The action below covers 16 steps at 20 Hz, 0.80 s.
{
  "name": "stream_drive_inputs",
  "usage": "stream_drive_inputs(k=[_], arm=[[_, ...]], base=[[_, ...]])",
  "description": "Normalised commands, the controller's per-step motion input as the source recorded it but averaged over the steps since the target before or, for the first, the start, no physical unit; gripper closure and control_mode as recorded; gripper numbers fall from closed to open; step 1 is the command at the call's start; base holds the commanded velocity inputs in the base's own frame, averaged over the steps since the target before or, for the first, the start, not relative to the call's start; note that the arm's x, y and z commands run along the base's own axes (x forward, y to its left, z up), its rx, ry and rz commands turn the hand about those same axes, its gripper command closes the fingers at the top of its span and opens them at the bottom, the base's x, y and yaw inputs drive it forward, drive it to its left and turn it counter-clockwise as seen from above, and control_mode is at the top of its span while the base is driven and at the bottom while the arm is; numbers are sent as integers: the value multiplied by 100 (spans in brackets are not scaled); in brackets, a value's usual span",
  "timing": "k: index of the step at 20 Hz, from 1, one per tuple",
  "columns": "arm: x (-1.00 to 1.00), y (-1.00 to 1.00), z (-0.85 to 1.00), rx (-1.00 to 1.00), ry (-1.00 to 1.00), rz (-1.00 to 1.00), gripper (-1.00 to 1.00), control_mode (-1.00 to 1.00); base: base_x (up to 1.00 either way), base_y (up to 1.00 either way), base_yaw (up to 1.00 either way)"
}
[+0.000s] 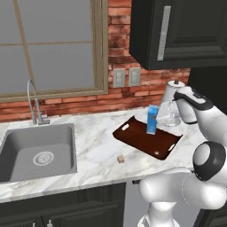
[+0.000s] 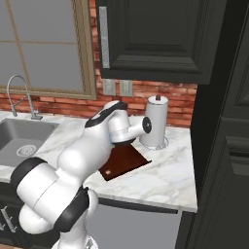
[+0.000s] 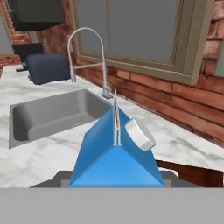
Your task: Take out the milk from the fridge and place it on the tray on the counter. Then take the sugar cube near the tray and place it in the tray.
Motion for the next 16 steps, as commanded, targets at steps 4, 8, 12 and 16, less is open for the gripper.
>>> stream_drive_inputs(k=[4,8,12,16], arm=[[27,0,-21,0,-8,0,100,-100],[17,0,-16,0,-7,0,100,-100],[18,0,-14,0,0,0,100,-100],[20,0,-16,0,0,0,100,-100]], base=[[0,0,0],[0,0,0],[0,0,0],[0,0,0]])
